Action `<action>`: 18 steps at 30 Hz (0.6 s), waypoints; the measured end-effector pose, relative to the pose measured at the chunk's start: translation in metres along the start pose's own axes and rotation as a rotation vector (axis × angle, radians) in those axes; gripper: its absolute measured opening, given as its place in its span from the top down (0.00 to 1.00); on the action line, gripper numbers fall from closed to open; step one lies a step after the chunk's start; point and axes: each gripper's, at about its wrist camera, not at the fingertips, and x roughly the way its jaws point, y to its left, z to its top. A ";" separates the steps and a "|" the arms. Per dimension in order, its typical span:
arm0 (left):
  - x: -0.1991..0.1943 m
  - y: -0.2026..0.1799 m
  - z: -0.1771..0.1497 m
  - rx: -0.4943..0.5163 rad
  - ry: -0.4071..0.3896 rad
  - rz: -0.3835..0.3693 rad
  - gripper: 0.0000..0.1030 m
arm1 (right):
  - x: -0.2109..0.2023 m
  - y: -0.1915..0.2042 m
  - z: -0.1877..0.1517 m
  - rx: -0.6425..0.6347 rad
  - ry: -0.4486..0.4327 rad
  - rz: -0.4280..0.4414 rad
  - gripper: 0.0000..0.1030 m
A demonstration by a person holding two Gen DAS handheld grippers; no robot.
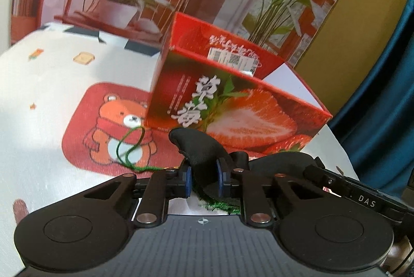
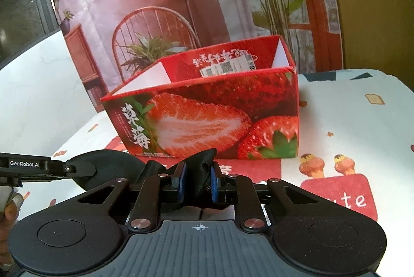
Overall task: Organize soft objects
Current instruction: 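Carry the black cloth into the red box and open both tools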
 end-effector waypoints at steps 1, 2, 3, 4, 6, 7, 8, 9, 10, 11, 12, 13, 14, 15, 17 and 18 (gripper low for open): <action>-0.003 -0.002 0.002 0.012 -0.012 0.001 0.82 | -0.001 0.000 0.001 0.002 -0.002 0.005 0.83; -0.005 -0.004 0.004 0.028 -0.025 0.003 0.82 | -0.002 0.000 0.002 0.004 -0.005 0.011 0.83; -0.008 -0.007 0.007 0.046 -0.039 0.004 0.82 | -0.003 0.000 0.004 0.005 -0.010 0.014 0.83; -0.011 -0.010 0.010 0.066 -0.056 0.007 0.82 | -0.004 0.000 0.006 0.004 -0.015 0.016 0.83; -0.017 -0.016 0.015 0.102 -0.085 0.011 0.82 | -0.006 0.001 0.010 -0.003 -0.028 0.023 0.83; -0.019 -0.019 0.017 0.115 -0.098 0.011 0.82 | -0.007 0.002 0.013 -0.009 -0.036 0.025 0.83; -0.022 -0.020 0.019 0.126 -0.109 0.010 0.82 | -0.008 0.003 0.016 -0.016 -0.044 0.028 0.83; -0.024 -0.023 0.022 0.134 -0.120 0.009 0.82 | -0.010 0.004 0.019 -0.022 -0.053 0.032 0.83; -0.026 -0.025 0.026 0.140 -0.130 0.009 0.82 | -0.011 0.004 0.022 -0.026 -0.062 0.035 0.83; -0.028 -0.026 0.028 0.144 -0.138 0.008 0.82 | -0.012 0.005 0.025 -0.029 -0.071 0.039 0.83; -0.030 -0.028 0.032 0.150 -0.147 0.010 0.82 | -0.014 0.005 0.030 -0.033 -0.081 0.042 0.83; -0.032 -0.029 0.036 0.152 -0.156 0.010 0.82 | -0.015 0.005 0.034 -0.037 -0.090 0.046 0.83; -0.034 -0.030 0.039 0.153 -0.165 0.007 0.82 | -0.016 0.005 0.039 -0.040 -0.100 0.049 0.83; -0.037 -0.032 0.043 0.153 -0.177 0.002 0.82 | -0.017 0.005 0.044 -0.042 -0.108 0.053 0.83; -0.040 -0.036 0.050 0.158 -0.196 -0.001 0.82 | -0.018 0.005 0.055 -0.050 -0.122 0.063 0.83; -0.041 -0.038 0.055 0.161 -0.206 -0.002 0.82 | -0.018 0.006 0.061 -0.059 -0.128 0.065 0.83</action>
